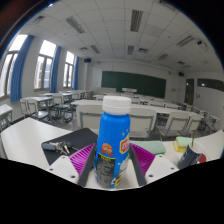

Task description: Pour water

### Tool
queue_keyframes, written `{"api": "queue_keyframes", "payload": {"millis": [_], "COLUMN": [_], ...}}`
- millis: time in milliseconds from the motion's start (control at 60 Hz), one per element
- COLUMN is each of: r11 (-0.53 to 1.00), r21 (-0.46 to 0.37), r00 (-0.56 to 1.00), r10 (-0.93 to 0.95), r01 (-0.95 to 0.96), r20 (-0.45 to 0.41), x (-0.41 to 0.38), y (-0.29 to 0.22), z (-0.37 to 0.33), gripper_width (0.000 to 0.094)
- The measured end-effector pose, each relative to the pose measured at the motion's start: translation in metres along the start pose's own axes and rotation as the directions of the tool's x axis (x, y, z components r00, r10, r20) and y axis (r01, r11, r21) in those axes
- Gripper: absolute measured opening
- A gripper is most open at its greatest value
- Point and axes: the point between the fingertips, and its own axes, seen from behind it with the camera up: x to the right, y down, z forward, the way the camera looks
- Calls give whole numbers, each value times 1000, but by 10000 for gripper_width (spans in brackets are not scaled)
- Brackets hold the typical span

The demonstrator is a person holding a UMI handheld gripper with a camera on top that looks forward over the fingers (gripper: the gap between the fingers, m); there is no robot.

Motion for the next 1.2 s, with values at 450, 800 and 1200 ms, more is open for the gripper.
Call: {"api": "queue_keyframes", "payload": {"millis": [450,800,1200], "r11": [998,845,-101], "r21": [60,115,-146], "r00": [999,848,-152], "r10": [36,498,901], "r01": [-37,-522,-984], "r20": [23,183,407], "x": [1,44,111], "y": [-1,-55,-110], "z": [2,-27,-74], "gripper_width": [373,375,372]}}
